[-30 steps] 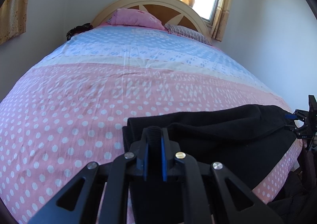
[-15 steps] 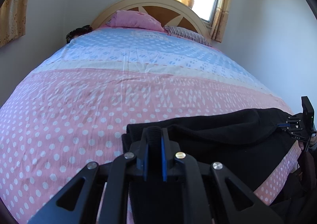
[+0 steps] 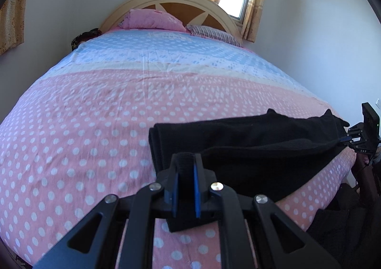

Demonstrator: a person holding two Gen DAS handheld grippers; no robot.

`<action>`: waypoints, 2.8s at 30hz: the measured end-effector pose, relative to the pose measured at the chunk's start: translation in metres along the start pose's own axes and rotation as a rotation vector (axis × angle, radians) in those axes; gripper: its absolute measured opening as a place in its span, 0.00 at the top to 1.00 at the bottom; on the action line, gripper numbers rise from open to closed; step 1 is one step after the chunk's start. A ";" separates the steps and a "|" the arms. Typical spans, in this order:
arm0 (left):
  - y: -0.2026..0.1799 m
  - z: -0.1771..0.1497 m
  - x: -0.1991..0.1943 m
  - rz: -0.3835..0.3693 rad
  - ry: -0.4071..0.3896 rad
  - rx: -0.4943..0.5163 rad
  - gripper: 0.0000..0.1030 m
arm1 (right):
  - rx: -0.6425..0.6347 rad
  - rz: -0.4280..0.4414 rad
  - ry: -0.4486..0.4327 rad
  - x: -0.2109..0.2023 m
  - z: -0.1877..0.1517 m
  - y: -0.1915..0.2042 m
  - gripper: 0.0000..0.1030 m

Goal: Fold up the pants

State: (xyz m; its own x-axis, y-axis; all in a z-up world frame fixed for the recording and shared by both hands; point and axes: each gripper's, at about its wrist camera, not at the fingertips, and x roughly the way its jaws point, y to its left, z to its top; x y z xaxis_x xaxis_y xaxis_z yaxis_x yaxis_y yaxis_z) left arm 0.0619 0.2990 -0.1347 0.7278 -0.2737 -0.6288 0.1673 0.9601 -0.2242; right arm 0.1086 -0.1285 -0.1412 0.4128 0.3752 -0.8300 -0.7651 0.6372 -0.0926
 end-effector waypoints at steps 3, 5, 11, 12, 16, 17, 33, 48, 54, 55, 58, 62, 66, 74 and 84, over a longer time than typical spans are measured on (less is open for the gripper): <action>0.005 -0.005 -0.001 -0.018 0.002 -0.017 0.87 | -0.006 0.011 0.040 0.011 -0.008 0.006 0.97; 0.007 -0.006 -0.004 -0.020 0.003 -0.020 0.83 | 0.005 0.019 0.042 0.012 -0.009 0.006 0.97; 0.024 -0.019 -0.024 0.014 0.054 0.005 0.74 | 0.006 0.028 0.052 0.017 -0.010 0.002 0.97; 0.029 -0.023 -0.028 0.035 0.066 0.004 0.74 | 0.006 0.027 0.050 0.017 -0.010 0.002 0.97; 0.055 -0.035 -0.041 0.114 0.073 -0.079 0.77 | 0.015 0.033 0.044 0.018 -0.011 0.000 0.97; 0.058 -0.035 -0.044 0.104 0.060 -0.108 0.77 | 0.017 0.035 0.044 0.018 -0.011 -0.001 0.97; 0.040 0.032 0.032 0.042 0.117 -0.216 0.43 | 0.009 0.015 0.036 0.019 -0.014 0.003 0.97; 0.028 0.052 0.033 0.044 0.094 -0.188 0.92 | 0.030 0.032 0.017 0.016 -0.016 -0.001 0.97; 0.039 0.037 0.053 0.054 0.111 -0.236 0.91 | 0.054 0.033 0.023 0.018 -0.018 -0.002 0.97; 0.040 0.036 0.051 0.047 0.107 -0.249 0.89 | 0.052 0.031 0.024 0.018 -0.019 -0.001 0.97; 0.043 0.035 0.040 0.059 0.096 -0.289 0.80 | 0.043 0.025 0.017 0.017 -0.020 0.000 0.96; 0.026 0.039 0.011 0.175 0.043 -0.212 0.50 | 0.067 0.027 -0.013 0.012 -0.023 -0.002 0.67; -0.016 0.048 -0.009 0.197 -0.017 -0.079 0.36 | 0.125 0.035 -0.065 -0.002 -0.028 -0.009 0.46; -0.159 0.062 0.033 -0.023 0.037 0.231 0.36 | 0.299 -0.046 -0.146 -0.047 -0.057 -0.051 0.46; -0.341 0.038 0.098 -0.342 0.158 0.531 0.36 | 0.710 -0.277 -0.226 -0.119 -0.133 -0.145 0.46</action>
State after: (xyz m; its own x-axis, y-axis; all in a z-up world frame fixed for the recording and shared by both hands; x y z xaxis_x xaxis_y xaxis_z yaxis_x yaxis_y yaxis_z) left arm 0.1011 -0.0533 -0.0917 0.4752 -0.5353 -0.6983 0.7076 0.7042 -0.0583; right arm 0.1051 -0.3548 -0.1023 0.6906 0.2191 -0.6892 -0.1536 0.9757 0.1563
